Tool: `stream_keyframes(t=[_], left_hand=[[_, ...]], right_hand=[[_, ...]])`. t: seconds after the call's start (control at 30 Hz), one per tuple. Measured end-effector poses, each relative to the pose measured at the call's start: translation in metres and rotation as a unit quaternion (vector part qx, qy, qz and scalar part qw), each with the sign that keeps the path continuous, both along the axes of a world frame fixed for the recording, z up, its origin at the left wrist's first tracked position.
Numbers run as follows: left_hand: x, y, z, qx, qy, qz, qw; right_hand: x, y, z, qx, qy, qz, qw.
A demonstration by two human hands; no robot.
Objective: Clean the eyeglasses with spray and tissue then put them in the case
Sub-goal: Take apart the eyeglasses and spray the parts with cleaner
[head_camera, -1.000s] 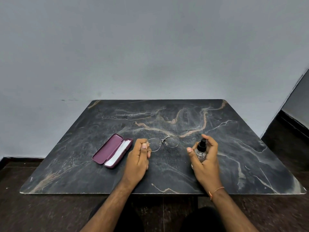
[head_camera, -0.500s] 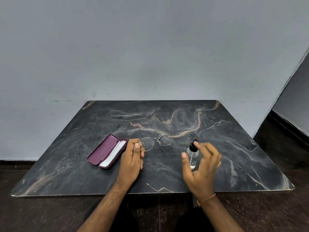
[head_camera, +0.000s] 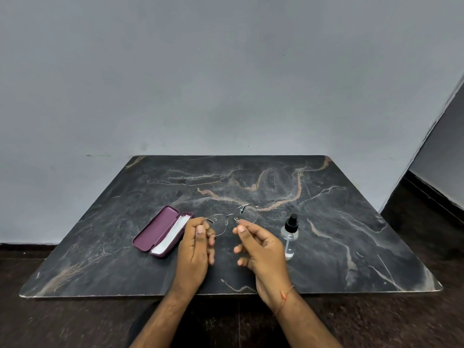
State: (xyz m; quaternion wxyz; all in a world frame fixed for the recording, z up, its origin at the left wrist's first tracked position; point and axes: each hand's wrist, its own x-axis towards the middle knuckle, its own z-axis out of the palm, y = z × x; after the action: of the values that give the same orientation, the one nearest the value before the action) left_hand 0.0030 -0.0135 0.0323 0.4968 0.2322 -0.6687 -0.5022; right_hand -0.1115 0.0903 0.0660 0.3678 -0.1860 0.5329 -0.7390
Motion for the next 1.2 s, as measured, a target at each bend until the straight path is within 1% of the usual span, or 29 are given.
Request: stream_keyframes(t=[0.1, 0.2, 0.3, 0.4, 0.5, 0.8, 0.87, 0.93, 1.0, 1.07, 1.2], left_hand=[[0.001, 0.004, 0.001, 0.003, -0.006, -0.015, 1.000], [0.002, 0.008, 0.003, 0.004, -0.008, -0.019, 1.000], [0.001, 0.011, 0.008, 0.004, -0.006, -0.018, 1.000], [0.001, 0.012, 0.015, 0.034, 0.018, -0.007, 0.999], [0.001, 0.013, 0.025, 0.063, 0.043, -0.003, 0.997], [0.007, 0.013, 0.041, 0.156, 0.144, -0.038, 0.976], [0.009, 0.012, 0.043, 0.163, 0.149, -0.048, 0.974], [0.011, 0.011, 0.045, 0.167, 0.141, -0.058, 0.974], [0.013, 0.012, 0.044, 0.170, 0.127, -0.069, 0.975], [0.015, 0.012, 0.043, 0.169, 0.115, -0.081, 0.976], [0.017, 0.013, 0.043, 0.166, 0.100, -0.104, 0.976]], right_hand=[[0.001, -0.004, 0.009, -0.015, -0.003, -0.003, 1.000], [0.002, -0.007, 0.015, -0.024, 0.019, -0.015, 0.999], [0.001, -0.005, 0.022, -0.033, 0.058, -0.018, 0.998], [0.001, -0.003, 0.029, -0.035, 0.116, -0.017, 0.993], [0.002, -0.001, 0.034, -0.039, 0.145, -0.013, 0.989], [-0.008, 0.007, 0.044, -0.025, 0.182, -0.029, 0.983], [-0.011, 0.007, 0.047, -0.024, 0.175, -0.032, 0.984], [-0.015, 0.007, 0.050, -0.029, 0.159, -0.022, 0.987], [-0.017, 0.006, 0.053, -0.033, 0.163, -0.024, 0.986], [-0.020, 0.006, 0.056, -0.041, 0.206, -0.041, 0.977], [-0.028, 0.007, 0.062, -0.043, 0.348, -0.041, 0.936]])
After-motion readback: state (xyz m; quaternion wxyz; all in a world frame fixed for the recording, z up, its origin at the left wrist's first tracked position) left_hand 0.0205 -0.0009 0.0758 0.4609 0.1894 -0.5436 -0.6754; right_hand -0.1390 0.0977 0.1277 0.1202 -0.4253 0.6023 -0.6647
